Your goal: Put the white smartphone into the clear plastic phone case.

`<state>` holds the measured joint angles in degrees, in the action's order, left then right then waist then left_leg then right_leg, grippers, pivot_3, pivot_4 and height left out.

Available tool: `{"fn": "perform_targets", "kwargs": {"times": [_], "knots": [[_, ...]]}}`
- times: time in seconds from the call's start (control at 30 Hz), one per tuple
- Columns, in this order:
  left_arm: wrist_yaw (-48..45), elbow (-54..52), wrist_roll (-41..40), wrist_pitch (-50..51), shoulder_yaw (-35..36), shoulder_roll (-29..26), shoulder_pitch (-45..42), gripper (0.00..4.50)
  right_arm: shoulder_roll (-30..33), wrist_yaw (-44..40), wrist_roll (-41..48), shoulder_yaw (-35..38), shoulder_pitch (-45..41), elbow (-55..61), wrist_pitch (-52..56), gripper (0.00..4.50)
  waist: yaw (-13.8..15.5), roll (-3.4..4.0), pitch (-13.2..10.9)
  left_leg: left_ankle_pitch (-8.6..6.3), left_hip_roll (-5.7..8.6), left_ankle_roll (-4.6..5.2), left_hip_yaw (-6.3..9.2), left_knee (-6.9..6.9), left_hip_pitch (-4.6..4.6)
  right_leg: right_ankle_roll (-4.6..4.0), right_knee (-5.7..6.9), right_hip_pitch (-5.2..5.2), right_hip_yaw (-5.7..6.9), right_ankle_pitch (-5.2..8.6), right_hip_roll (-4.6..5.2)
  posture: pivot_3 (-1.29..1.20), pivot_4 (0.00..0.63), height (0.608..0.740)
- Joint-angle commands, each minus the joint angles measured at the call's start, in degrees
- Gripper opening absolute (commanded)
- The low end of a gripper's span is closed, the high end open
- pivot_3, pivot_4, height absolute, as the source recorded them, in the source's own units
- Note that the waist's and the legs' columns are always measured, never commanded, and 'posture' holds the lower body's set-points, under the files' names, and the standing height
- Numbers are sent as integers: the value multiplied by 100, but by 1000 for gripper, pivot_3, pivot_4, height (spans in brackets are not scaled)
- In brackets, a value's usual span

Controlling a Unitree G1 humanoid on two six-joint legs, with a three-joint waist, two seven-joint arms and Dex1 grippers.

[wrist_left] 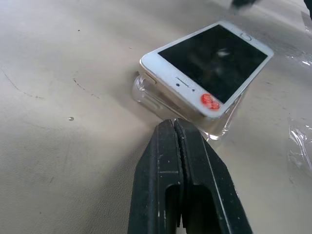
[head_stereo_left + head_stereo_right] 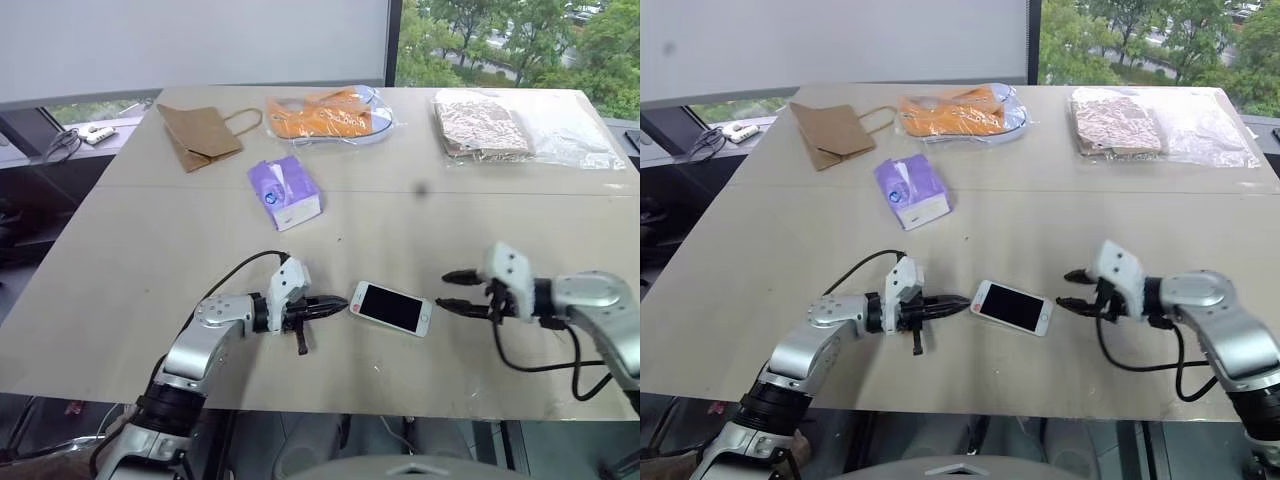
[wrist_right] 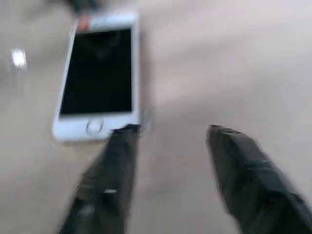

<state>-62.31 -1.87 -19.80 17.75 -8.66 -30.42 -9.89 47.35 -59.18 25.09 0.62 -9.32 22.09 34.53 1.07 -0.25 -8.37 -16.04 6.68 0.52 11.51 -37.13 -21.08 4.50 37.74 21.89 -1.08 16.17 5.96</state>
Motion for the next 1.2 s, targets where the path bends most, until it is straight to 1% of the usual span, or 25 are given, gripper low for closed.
{"fn": "perform_targets", "kwargs": {"times": [0.03, 0.13, 0.23, 0.37, 0.47, 0.63, 0.73, 0.8, 0.83, 0.87, 0.9, 1.2], "knots": [[-99, -8, -118, -46, 72, -9, 21, 0, -77, 62, 343, -167, -116, 624, 336, 4465, -14, 0, 0, 0, -4, 0, 2, 0, 0, 0, 0, 0, 3, 0, 1, 0, 150, 740], [-138, -86, -172, 25, 81, -26, -30, 0, -259, 237, 282, -518, -286, 713, 490, 4465, -25, 0, -2, 0, -5, 0, 1, 1, -1, 0, 1, 1, 3, 0, 1, 0, 150, 740], [-169, -129, -155, 53, 85, -86, -83, 0, -463, 358, -234, -1213, -555, 470, 311, 4465, -31, -7, -6, -1, -2, 1, -4, -1, -6, 0, 0, 8, -1, 0, 1, 0, 150, 740], [-157, -297, -209, 202, 128, -164, -94, 0, -617, 344, -582, -1687, -771, 170, 111, 4465, -27, -8, -7, 0, -2, -1, 1, -4, -31, 0, 7, 36, 2, 0, 1, 0, 150, 740], [-119, -382, -222, 322, 144, -209, -123, 0, -661, 240, -745, -1921, -895, 17, -30, 4465, -43, -9, -7, 1, -1, -2, -1, -20, -78, 0, 18, 83, 0, -1, 1, 0, 150, 740], [-34, -523, -260, 498, 183, -233, -138, 0, -752, 150, -978, -2205, -1066, -217, -182, 4465, -58, -9, -7, 1, -1, -2, -2, -21, -79, -1, 18, 84, -1, -1, 1, 0, 150, 740], [32, -695, -292, 573, 227, -271, -45, 0, -741, 99, -1003, -2222, -1053, -221, -248, 4465, -53, -10, -8, 1, -1, -2, -2, -21, -81, -1, 17, 84, -1, -1, 1, 0, 150, 740], [59, -766, -310, 615, 247, -289, -10, 0, -723, 85, -1019, -2209, -1031, -190, -281, 4065, -50, -10, -8, 1, 0, -2, -2, -21, -81, -1, 16, 84, -1, -1, 1, 0, 150, 740], [67, -789, -313, 621, 255, -296, 14, 0, -684, 71, -1031, -2197, -1002, -146, -290, 3773, -48, -10, -8, 1, -1, -2, -2, -21, -80, -1, 16, 84, -1, -1, 1, 0, 150, 740], [76, -803, -316, 626, 259, -302, 31, 0, -637, 63, -1069, -2187, -973, -108, -320, 3332, -49, -10, -8, 1, 0, -2, -3, -21, -79, -1, 17, 84, -2, -1, 1, 0, 150, 740], [81, -807, -317, 623, 259, -308, 46, 0, -590, 61, -1110, -2180, -947, -76, -345, 3005, -49, -10, -8, 1, -1, -2, -3, -21, -79, -1, 17, 84, -2, -1, 1, 0, 150, 740], [-8, -515, -234, 305, 214, -335, 168, 0, -113, 32, -1156, -1941, -898, 342, -277, 3007, -43, -10, -8, 1, -1, -2, -4, -21, -80, -1, 18, 84, -1, -1, 2, 0, 150, 740]]}}
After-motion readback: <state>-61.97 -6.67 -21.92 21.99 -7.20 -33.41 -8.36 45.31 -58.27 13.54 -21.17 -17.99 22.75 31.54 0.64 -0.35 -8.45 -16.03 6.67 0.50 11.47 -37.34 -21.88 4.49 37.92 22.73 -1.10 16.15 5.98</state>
